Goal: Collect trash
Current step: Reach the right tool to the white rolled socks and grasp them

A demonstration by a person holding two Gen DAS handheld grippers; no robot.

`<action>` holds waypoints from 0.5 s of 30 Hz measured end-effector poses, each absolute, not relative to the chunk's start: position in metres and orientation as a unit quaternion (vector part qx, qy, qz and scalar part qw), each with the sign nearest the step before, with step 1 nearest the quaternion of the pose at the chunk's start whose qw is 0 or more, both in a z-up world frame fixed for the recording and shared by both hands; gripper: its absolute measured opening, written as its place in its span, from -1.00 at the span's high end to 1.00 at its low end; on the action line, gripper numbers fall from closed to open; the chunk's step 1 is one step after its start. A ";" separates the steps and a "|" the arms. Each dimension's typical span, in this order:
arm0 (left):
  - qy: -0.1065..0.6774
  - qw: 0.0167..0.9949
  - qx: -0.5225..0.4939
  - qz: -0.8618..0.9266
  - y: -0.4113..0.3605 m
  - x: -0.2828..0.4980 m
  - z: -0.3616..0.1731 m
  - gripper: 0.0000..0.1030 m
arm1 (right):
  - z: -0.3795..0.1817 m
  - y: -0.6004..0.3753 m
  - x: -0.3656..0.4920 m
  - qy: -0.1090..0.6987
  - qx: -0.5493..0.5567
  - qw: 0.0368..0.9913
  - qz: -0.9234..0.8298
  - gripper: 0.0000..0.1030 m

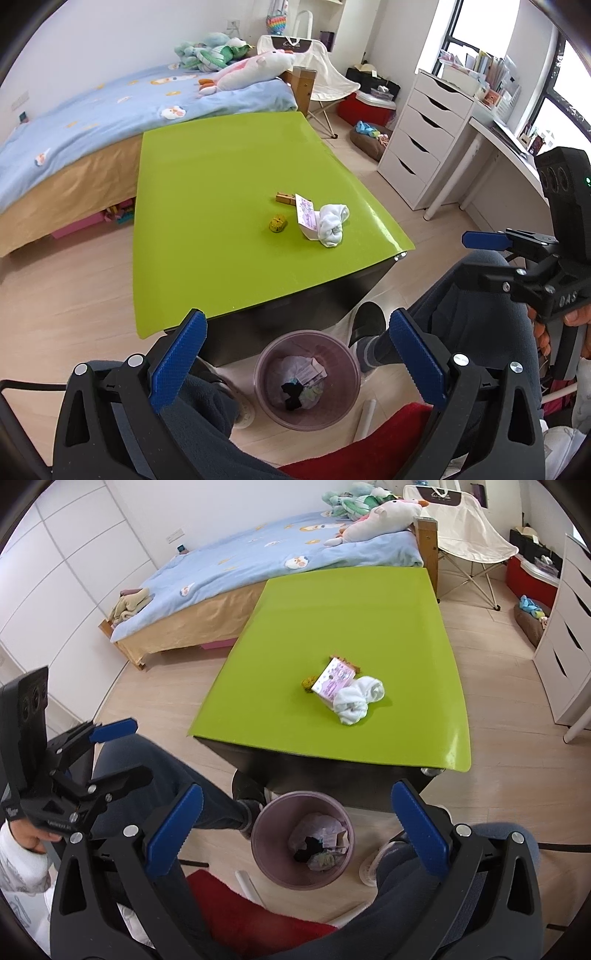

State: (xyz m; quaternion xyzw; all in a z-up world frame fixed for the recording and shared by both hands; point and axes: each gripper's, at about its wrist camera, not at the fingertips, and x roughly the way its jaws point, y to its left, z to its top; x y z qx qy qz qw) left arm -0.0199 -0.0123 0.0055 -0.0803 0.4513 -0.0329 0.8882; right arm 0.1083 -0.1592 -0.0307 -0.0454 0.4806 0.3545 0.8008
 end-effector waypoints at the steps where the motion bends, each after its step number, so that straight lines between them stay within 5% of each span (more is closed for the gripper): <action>1: 0.450 0.889 -0.080 -0.033 -0.012 -0.019 0.006 -0.85 | -0.030 -0.158 0.111 0.480 -0.045 0.802 0.353 -0.94; 15: 0.440 0.892 -0.099 -0.026 0.002 0.010 0.009 -0.85 | -0.045 -0.123 0.197 0.521 -0.025 0.793 0.316 -0.94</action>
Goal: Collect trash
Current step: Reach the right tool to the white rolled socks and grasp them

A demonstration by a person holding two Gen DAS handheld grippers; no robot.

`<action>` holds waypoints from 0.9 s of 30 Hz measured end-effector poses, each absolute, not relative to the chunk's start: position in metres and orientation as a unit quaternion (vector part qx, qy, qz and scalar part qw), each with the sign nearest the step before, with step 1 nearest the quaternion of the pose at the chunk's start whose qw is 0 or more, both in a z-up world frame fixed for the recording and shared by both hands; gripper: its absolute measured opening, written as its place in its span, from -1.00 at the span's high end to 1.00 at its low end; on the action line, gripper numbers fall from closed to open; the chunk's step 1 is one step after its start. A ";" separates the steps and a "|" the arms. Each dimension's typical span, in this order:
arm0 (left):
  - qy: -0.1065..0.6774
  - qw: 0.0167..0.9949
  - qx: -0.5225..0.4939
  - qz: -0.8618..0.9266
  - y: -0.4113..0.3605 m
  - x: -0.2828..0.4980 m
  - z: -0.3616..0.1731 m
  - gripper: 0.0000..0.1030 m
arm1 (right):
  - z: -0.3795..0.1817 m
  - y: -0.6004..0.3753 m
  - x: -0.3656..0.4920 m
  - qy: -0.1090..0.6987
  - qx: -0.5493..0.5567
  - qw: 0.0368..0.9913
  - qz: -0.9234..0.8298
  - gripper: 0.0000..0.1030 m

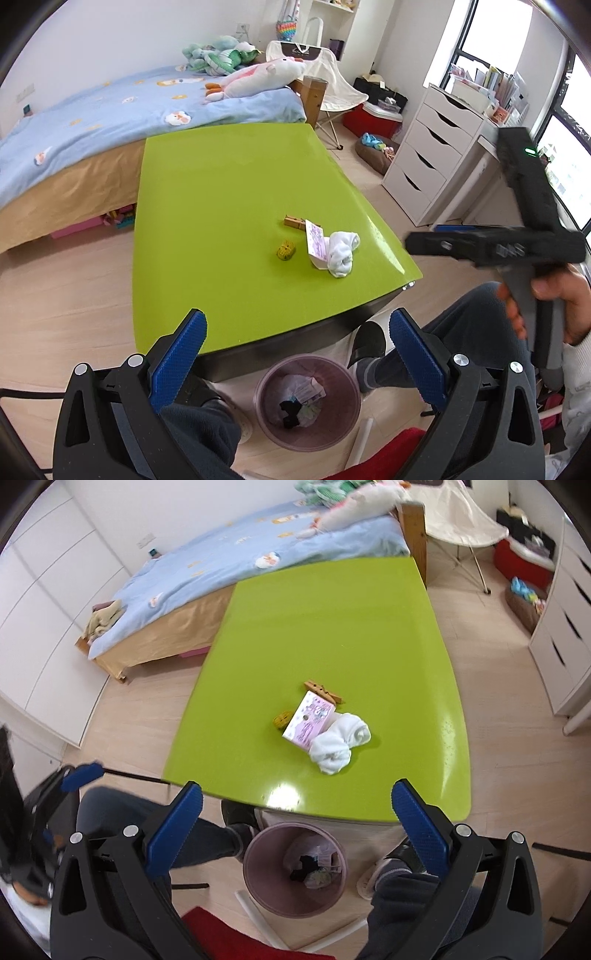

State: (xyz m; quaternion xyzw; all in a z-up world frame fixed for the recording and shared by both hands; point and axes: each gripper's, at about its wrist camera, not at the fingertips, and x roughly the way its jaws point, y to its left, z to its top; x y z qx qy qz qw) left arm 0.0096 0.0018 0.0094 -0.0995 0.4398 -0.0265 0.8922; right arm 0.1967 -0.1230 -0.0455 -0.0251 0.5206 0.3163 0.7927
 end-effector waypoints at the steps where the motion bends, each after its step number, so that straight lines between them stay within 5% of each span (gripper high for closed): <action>1: 0.440 0.892 -0.099 -0.027 0.002 0.011 0.009 -0.85 | -0.049 -0.121 0.203 0.526 -0.023 0.791 0.312 -0.94; 17: 0.452 0.884 -0.114 -0.015 0.013 0.017 -0.002 -0.85 | -0.135 -0.105 0.285 0.632 0.057 0.737 0.234 -0.93; 27: 0.459 0.880 -0.123 -0.011 0.016 0.017 -0.007 -0.85 | -0.163 -0.107 0.290 0.658 0.092 0.710 0.235 0.11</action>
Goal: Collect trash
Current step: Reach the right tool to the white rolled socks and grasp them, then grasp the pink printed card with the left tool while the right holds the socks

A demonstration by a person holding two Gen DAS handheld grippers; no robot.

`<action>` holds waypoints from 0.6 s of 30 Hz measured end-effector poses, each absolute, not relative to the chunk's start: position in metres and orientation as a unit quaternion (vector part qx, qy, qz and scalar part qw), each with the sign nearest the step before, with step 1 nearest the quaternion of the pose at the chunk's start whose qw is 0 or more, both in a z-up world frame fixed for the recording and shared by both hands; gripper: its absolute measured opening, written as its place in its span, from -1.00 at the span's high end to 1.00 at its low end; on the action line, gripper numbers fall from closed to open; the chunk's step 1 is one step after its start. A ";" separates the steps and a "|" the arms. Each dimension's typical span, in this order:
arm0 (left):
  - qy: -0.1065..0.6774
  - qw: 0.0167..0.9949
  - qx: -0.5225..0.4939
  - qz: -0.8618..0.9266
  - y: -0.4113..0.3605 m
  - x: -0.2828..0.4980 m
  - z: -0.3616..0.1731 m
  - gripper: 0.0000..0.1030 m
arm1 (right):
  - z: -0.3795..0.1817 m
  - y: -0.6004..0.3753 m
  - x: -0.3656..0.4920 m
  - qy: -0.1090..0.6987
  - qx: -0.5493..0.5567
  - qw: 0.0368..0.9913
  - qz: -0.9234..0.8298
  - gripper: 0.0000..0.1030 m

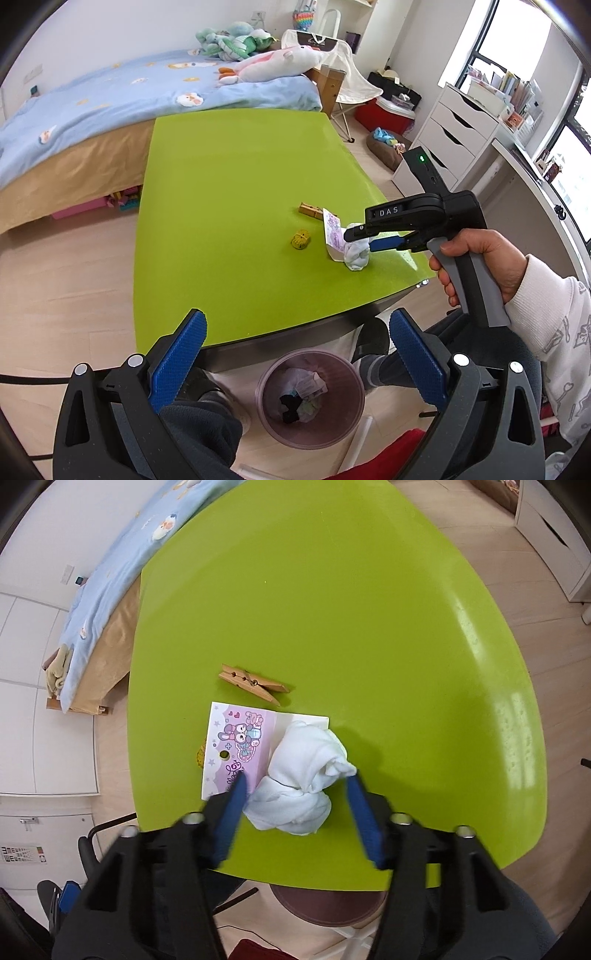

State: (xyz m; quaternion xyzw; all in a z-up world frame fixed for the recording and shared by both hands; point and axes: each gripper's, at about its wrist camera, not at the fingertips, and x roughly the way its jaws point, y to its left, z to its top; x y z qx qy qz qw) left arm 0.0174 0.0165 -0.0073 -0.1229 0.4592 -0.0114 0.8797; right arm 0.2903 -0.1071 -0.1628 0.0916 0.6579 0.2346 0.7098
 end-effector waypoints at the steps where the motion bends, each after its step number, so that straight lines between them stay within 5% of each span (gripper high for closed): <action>1: 0.460 0.879 -0.124 -0.012 0.017 0.018 -0.008 -0.85 | -0.164 -0.108 0.291 0.658 0.097 0.708 0.238 0.20; 4: 0.461 0.878 -0.125 -0.014 0.016 0.020 -0.008 -0.85 | -0.160 -0.110 0.290 0.653 0.098 0.711 0.242 0.37; 18: 0.462 0.879 -0.114 -0.039 0.010 0.056 -0.006 -0.85 | -0.113 -0.128 0.267 0.609 0.055 0.744 0.268 0.41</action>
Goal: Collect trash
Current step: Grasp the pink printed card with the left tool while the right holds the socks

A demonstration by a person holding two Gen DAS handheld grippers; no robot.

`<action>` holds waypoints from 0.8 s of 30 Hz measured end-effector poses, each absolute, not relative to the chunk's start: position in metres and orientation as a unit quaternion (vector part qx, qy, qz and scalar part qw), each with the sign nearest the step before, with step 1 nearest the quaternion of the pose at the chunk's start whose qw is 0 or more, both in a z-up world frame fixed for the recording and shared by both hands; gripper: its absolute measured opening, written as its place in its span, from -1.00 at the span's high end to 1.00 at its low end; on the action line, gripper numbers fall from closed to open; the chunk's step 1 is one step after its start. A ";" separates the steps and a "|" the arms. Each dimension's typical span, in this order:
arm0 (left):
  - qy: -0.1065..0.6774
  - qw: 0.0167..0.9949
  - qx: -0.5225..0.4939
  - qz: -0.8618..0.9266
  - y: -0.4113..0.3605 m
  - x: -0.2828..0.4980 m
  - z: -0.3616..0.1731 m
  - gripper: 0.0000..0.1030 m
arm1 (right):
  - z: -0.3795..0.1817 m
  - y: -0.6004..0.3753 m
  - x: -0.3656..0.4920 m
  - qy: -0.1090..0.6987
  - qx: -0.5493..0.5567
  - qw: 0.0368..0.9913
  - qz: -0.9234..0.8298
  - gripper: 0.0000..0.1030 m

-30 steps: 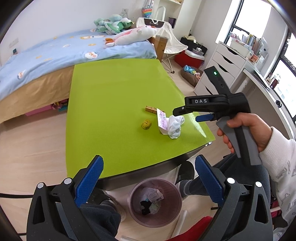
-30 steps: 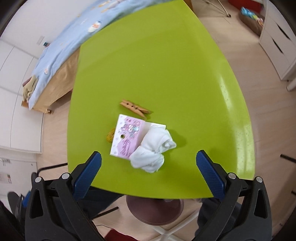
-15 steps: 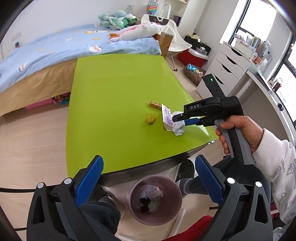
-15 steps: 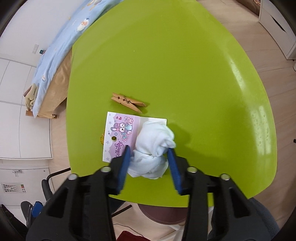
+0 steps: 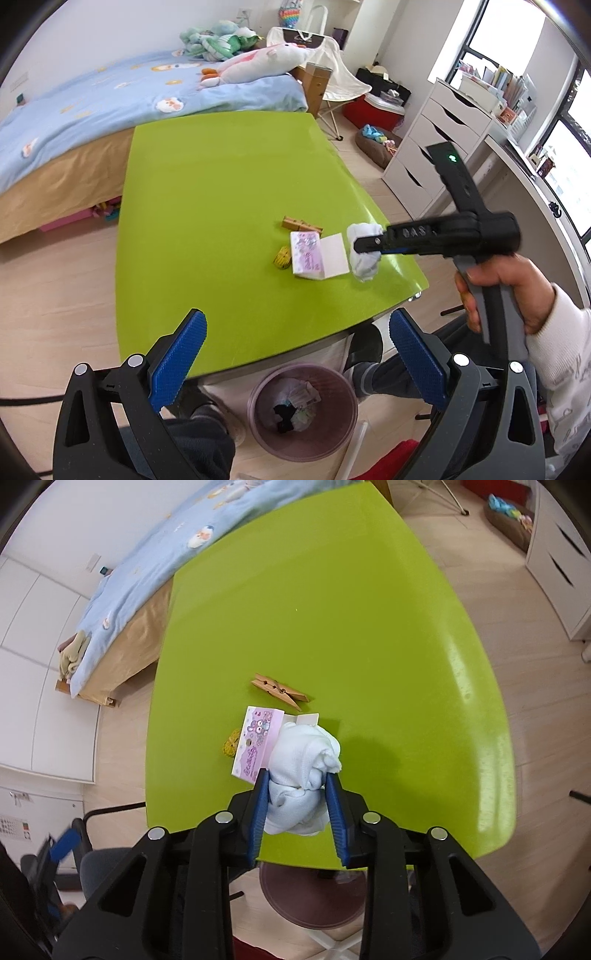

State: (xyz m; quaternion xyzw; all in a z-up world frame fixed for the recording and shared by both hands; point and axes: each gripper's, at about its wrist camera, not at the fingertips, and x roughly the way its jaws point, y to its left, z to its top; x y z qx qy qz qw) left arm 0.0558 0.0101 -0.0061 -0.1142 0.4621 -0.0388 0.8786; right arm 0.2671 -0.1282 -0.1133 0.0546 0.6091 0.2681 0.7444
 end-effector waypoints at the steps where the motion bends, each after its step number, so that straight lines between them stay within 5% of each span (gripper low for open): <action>1: 0.463 0.878 -0.114 -0.042 0.009 0.060 -0.006 -0.85 | -0.111 -0.128 0.266 0.607 0.052 0.746 0.269 0.41; 24: 0.537 0.839 -0.066 -0.055 -0.027 0.167 -0.052 -0.85 | -0.074 -0.165 0.251 0.572 0.005 0.781 0.249 0.41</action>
